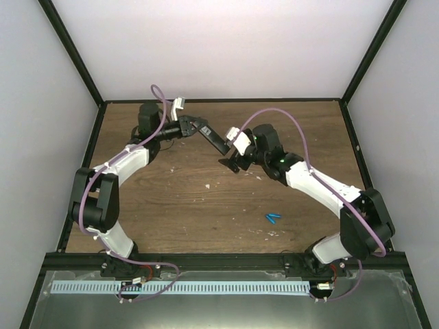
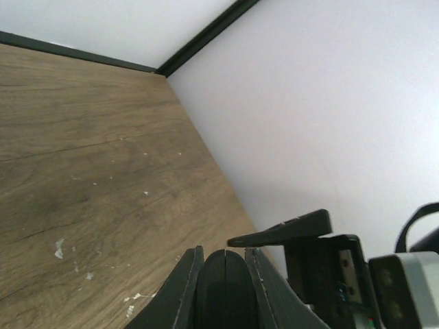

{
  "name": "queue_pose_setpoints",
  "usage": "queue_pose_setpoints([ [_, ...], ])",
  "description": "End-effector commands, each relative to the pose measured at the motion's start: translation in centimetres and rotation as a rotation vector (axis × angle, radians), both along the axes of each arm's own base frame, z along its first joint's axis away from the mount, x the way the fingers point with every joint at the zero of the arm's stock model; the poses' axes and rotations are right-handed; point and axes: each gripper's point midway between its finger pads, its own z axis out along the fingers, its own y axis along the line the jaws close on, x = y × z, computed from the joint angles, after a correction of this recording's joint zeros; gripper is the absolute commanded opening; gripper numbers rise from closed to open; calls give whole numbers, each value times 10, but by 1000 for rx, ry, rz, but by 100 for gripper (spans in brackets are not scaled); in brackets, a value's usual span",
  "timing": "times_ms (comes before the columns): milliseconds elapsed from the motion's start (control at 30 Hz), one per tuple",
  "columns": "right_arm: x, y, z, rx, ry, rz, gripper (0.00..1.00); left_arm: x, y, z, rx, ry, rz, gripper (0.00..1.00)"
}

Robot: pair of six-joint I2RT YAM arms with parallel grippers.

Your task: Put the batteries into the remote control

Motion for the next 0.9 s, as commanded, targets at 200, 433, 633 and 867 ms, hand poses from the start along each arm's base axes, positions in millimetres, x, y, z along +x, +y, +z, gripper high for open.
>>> queue_pose_setpoints([
  [200, 6, 2, 8, 24, -50, -4, 95, -25, -20, 36, -17, -153, -160, 0],
  [433, 2, 6, 5, 13, -45, 29, 86, -24, -23, 32, -16, -140, -172, 0],
  [633, -3, 5, 2, -2, -42, 52, 74, -21, -25, 32, -15, -139, -179, 0],
  [867, -7, 7, -6, -23, -7, 79, 59, -16, -25, 29, -11, -131, -171, 0],
])
